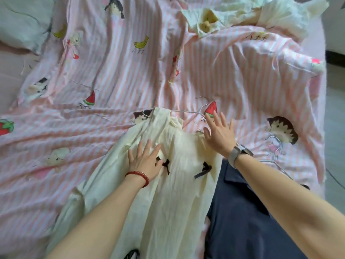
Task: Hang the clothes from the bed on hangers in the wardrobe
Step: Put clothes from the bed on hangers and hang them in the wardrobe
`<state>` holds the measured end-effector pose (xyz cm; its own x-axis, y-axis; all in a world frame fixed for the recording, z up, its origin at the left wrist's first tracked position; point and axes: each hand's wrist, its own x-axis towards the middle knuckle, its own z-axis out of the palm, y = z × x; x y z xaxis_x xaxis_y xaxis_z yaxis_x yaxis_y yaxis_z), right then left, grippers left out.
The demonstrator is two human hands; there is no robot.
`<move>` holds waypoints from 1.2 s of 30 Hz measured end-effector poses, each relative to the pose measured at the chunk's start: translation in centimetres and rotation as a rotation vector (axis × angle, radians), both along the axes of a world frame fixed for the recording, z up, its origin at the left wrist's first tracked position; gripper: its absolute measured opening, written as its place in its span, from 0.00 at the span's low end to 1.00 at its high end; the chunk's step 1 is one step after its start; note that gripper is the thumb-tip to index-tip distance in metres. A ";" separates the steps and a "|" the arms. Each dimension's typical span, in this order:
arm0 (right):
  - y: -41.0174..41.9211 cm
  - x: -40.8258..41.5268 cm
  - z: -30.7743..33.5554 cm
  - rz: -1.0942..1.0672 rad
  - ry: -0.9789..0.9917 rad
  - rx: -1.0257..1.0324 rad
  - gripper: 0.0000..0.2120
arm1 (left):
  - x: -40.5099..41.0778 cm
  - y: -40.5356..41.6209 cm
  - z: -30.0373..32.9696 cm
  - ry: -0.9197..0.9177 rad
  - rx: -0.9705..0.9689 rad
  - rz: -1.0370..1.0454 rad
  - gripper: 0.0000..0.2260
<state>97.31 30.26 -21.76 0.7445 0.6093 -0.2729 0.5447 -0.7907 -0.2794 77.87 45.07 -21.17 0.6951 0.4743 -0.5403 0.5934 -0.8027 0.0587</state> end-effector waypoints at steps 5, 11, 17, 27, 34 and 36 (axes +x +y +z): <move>2.2 -4.7 5.3 0.060 -0.097 0.222 0.21 | -2.0 2.5 5.3 -0.277 0.236 0.005 0.23; 5.6 -15.3 13.9 0.201 -0.096 0.437 0.24 | -12.6 3.9 14.1 -0.596 0.430 0.190 0.19; 7.9 -33.0 20.0 0.567 -0.049 0.520 0.21 | -33.2 0.8 20.0 -0.599 0.601 0.494 0.19; 7.3 -71.3 25.6 1.327 0.066 0.603 0.16 | -74.4 -14.3 26.8 -0.266 0.890 1.134 0.19; 3.1 -93.3 30.0 1.767 0.311 0.677 0.21 | -90.9 -26.2 32.6 -0.093 1.154 1.480 0.20; 2.2 -98.7 31.8 1.856 0.375 0.657 0.23 | -94.5 -28.5 34.4 -0.043 1.253 1.525 0.20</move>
<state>-1.40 32.49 10.05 -0.8218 0.4793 0.3080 0.2822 0.8121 -0.5108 -16.65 16.59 13.26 -0.5874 0.6222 0.5176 0.7243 0.6894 -0.0068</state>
